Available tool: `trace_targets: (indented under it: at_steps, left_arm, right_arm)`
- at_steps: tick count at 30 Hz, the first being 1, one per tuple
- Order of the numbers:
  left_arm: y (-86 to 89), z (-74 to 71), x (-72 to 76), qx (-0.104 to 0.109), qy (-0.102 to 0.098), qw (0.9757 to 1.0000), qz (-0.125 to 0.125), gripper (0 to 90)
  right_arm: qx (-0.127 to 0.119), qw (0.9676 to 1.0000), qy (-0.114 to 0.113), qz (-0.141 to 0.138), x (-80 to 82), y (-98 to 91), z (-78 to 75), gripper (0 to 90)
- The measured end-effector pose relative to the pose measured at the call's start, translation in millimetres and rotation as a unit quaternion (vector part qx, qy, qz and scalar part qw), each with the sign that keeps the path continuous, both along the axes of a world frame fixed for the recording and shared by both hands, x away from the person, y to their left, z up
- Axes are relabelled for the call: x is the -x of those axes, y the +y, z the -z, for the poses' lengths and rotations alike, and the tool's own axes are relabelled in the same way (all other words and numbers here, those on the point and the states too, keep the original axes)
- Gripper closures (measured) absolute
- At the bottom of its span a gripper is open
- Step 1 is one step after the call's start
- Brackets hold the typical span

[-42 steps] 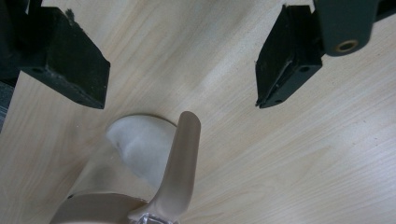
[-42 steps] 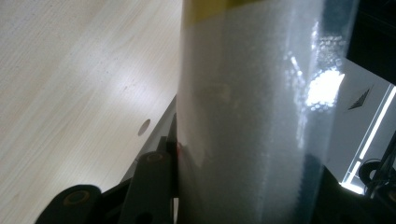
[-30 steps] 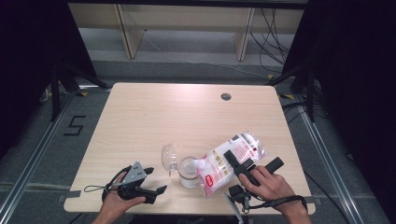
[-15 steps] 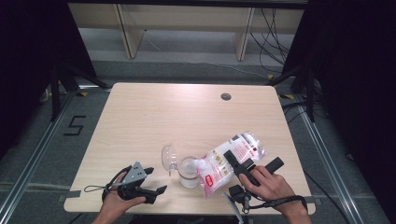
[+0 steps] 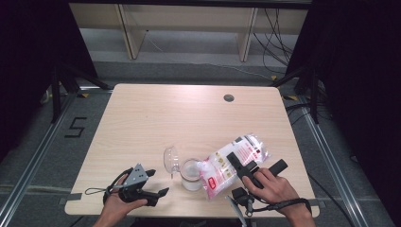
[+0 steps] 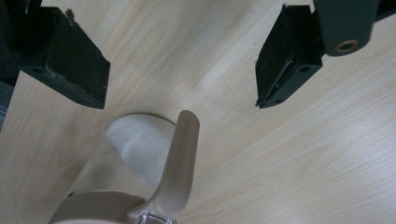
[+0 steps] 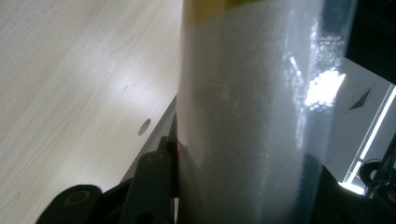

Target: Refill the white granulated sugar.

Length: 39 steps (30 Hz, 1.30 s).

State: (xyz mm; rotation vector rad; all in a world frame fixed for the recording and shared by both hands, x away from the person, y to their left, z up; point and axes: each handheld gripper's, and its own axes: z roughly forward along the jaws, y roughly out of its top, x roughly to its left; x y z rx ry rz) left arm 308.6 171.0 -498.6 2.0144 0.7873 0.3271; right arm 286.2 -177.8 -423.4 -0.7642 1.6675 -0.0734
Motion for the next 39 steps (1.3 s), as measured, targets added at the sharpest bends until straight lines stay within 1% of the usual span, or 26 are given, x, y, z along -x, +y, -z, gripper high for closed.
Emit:
trace_targets:
  at_steps: [3,5,7,9,10,15,17,30,34,39]
  left_arm:
    - [0.3,-0.7,0.2,-0.004,0.002,1.0,-0.001,17.5]
    - [0.3,-0.7,0.2,-0.005,0.002,1.0,-0.001,17.4]
    - [-0.1,0.1,0.0,0.0,0.0,1.0,0.0,17.5]
    - [0.2,-0.6,0.1,-0.004,0.002,1.0,-0.001,17.5]
    - [-0.1,-0.4,0.3,-0.001,0.003,1.0,-0.001,17.5]
    - [0.0,-0.4,0.2,0.0,0.002,1.0,-0.001,17.5]
    - [0.2,-0.5,0.1,-0.003,0.002,1.0,0.001,17.5]
    - [0.2,-0.5,0.1,0.001,0.002,1.0,-0.001,17.5]
    - [0.3,-0.6,0.1,0.0,0.001,1.0,0.0,17.5]
    - [0.4,-0.7,0.1,0.0,0.003,1.0,0.001,17.5]
  right_arm:
    - [0.0,1.0,-0.002,-0.001,0.3,-0.3,0.1,67.0]
    - [0.0,1.0,0.0,0.001,0.5,-0.2,-0.8,67.1]
    - [0.0,1.0,-0.002,0.0,0.5,-0.3,-0.9,67.1]
    - [0.0,1.0,-0.001,0.001,0.5,-0.7,-1.2,67.1]
    - [-0.002,1.0,-0.002,0.001,0.4,-0.8,-1.0,67.1]
    - [0.0,1.0,-0.001,0.0,0.4,-0.5,-0.8,67.2]
    - [0.001,1.0,-0.001,0.0,0.4,-0.2,-0.8,67.2]
    - [0.004,1.0,-0.004,0.0,0.8,-0.1,-1.4,67.2]
    - [0.011,0.9999,-0.008,-0.001,0.8,0.3,-1.0,67.3]
    - [0.013,0.9999,-0.01,-0.001,1.5,0.6,-1.6,67.3]
